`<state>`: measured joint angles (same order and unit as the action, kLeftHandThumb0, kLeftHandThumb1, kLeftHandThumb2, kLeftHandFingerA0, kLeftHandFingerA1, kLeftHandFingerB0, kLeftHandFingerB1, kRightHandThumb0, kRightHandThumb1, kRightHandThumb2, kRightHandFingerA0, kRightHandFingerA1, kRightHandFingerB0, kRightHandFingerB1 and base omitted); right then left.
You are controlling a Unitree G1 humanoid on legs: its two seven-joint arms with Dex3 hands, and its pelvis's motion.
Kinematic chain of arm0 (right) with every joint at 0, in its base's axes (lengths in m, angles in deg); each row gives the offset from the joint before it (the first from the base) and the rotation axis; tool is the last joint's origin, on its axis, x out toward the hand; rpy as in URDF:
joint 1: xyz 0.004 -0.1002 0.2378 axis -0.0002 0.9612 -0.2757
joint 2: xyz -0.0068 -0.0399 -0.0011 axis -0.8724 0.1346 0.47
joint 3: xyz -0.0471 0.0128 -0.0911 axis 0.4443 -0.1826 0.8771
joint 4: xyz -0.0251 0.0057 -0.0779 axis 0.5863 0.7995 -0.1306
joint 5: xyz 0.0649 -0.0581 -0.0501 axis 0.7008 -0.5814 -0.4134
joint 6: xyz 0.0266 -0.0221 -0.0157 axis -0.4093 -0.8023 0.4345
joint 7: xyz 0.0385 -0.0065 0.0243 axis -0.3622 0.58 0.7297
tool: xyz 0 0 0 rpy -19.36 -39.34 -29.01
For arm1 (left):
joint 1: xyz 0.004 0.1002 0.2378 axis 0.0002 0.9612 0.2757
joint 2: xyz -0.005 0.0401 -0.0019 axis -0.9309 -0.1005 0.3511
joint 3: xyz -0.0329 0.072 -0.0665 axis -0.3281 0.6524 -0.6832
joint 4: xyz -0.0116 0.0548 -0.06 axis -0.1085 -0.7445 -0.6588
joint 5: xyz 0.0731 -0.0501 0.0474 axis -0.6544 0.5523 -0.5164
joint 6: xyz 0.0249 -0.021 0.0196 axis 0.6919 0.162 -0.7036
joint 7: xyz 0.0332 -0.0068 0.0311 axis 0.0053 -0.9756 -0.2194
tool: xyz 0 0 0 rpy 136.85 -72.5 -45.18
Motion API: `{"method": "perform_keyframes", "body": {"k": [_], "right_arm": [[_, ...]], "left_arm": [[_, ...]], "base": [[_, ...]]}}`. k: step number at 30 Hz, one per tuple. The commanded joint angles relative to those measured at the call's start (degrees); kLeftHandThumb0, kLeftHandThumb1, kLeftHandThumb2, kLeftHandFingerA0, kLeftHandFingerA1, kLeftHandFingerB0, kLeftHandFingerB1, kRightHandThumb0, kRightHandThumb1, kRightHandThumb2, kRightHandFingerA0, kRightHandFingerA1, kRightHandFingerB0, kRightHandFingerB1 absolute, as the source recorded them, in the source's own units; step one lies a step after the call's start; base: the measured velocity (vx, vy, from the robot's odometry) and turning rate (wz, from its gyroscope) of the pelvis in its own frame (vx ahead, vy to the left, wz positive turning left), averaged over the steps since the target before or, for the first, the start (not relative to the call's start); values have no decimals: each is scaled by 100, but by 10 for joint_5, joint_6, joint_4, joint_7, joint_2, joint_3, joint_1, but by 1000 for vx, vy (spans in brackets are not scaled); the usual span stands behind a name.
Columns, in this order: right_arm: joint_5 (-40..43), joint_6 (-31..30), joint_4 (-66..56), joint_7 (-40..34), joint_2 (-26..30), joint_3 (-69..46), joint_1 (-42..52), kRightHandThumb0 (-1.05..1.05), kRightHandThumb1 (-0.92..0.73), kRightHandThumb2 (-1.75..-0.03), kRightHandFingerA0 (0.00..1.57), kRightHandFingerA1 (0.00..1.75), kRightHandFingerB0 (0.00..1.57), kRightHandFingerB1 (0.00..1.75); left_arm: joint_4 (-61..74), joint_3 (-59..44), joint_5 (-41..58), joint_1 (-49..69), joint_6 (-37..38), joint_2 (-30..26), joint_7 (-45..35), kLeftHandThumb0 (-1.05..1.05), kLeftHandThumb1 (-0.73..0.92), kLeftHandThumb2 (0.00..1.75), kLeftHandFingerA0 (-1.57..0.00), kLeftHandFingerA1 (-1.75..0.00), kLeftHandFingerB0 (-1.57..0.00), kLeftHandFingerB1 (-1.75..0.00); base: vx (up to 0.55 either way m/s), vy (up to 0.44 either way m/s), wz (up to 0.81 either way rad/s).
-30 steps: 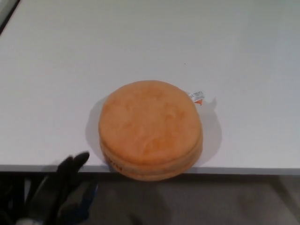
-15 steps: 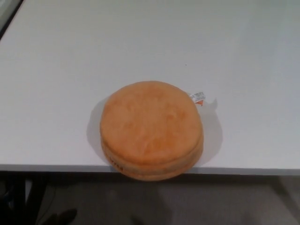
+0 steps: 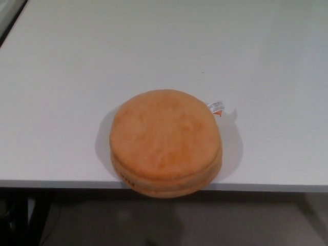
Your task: A soft plate is kept in the center of the table close to the robot and the robot uses its left hand to pick up the plate, turns it upside down and places it back on the table
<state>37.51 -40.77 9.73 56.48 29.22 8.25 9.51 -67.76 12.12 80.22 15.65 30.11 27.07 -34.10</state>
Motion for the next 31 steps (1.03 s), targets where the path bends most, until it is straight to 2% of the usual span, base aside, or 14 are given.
{"method": "perform_keyframes", "body": {"k": [1,4,7,8,10,14,18,19,21,22,23,27,29,31], "right_arm": [[-35,76,38,-30,-5,-19,-1,-83,-76,-109,11,44,5,34],[-42,83,53,-34,-7,-16,1,-80,-92,-73,17,31,10,24],[-36,88,27,-32,-14,-18,23,-82,-76,-108,6,43,4,33],[-36,91,23,-33,-15,-19,25,-82,-92,-72,17,34,11,23],[-31,87,17,-32,-17,-19,28,-81,-76,-107,10,45,6,35],[-30,100,44,-28,-19,-16,21,-81,-92,-73,18,31,10,24],[-20,99,35,-25,-24,-15,29,-81,-75,-107,10,45,6,35],[-18,95,28,-26,-25,-15,32,-81,-92,-71,17,34,11,23],[-11,87,9,-25,-28,-15,42,-82,-74,-107,10,46,6,35],[-14,91,9,-27,-28,-15,42,-81,-92,-70,15,35,11,23],[-19,96,12,-28,-27,-16,41,-79,-75,-107,9,45,6,30],[-26,110,30,-28,-25,-16,36,-80,-76,-108,11,46,6,30],[-24,106,46,-28,-24,-16,31,-81,-92,-70,20,32,9,20],[-19,114,52,-23,-25,-18,34,-81,-75,-107,12,45,6,30]], "left_arm": [[-129,-46,49,6,328,32,-92,-91,89,68,-21,-43,-22,-31],[-135,-50,49,11,341,33,-98,-89,89,68,-21,-43,-22,-30],[-147,-52,42,15,357,35,-97,-88,89,68,-22,-42,-22,-30],[-152,-52,40,14,361,35,-96,-89,89,68,-21,-42,-22,-30],[-157,-54,41,12,368,38,-98,-90,89,68,-22,-43,-22,-30],[-172,-58,42,12,387,37,-104,-90,89,68,-21,-43,-21,-30],[-173,-62,49,12,388,38,-116,-92,88,68,-21,-42,-21,-30],[-174,-63,56,13,387,40,-123,-92,86,67,-19,-41,-21,-29],[-176,-65,77,13,385,44,-143,-92,85,67,-19,-41,-21,-29],[-177,-66,79,13,386,45,-147,-93,85,67,-19,-41,-21,-29],[-176,-67,84,14,384,47,-150,-94,83,67,-18,-42,-20,-29],[-181,-71,96,17,389,54,-167,-92,83,66,-17,-42,-20,-29],[-186,-73,92,16,392,56,-169,-93,84,66,-16,-41,-19,-29],[-190,-73,95,18,394,58,-174,-93,83,66,-16,-42,-20,-30]], "base": [[0,0,0],[0,0,0],[0,0,0],[0,0,0],[0,0,0],[0,0,0],[0,0,0],[0,0,0],[0,0,0],[0,0,0],[0,0,0],[0,0,0],[0,0,0],[0,0,0]]}}
